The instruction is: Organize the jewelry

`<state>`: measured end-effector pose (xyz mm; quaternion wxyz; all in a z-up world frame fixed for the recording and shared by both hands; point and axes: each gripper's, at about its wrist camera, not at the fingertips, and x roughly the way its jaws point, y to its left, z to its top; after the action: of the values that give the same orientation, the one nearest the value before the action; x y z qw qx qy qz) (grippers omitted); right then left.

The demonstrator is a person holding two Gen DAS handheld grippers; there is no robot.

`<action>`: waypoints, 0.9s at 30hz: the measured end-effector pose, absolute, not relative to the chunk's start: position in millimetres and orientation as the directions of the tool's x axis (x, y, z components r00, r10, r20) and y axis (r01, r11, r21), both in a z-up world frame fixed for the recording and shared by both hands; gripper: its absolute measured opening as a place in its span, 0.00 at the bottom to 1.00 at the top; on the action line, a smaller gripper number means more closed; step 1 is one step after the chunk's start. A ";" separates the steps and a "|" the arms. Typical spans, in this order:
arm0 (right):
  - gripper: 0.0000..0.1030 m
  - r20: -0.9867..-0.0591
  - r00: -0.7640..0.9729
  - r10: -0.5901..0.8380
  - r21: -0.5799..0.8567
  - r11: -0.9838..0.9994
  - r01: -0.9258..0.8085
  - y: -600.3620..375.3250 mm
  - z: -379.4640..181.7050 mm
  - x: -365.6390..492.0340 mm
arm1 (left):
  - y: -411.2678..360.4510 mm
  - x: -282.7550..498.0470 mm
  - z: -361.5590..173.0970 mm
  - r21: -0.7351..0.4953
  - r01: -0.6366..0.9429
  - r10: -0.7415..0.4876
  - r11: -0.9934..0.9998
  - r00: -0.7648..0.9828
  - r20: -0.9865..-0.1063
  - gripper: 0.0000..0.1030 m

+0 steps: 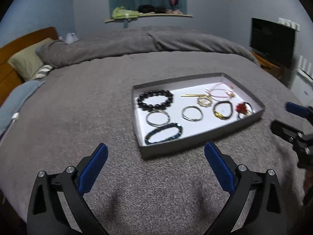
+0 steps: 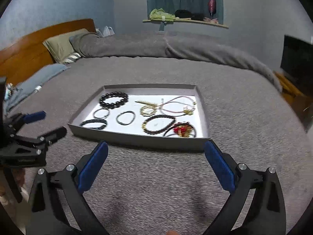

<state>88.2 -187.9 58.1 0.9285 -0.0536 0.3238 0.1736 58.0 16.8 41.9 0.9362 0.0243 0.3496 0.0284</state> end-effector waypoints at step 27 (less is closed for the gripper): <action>0.95 -0.744 0.654 0.141 -0.008 0.976 -0.219 -195.8 51.0 94.4 | 3.5 56.2 39.8 0.037 -0.081 0.083 0.996 0.683 -0.725 0.95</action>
<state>94.4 -195.8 51.0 0.9080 -0.0485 0.4042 0.0992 56.2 3.5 39.8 0.9174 0.0010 0.3955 0.0447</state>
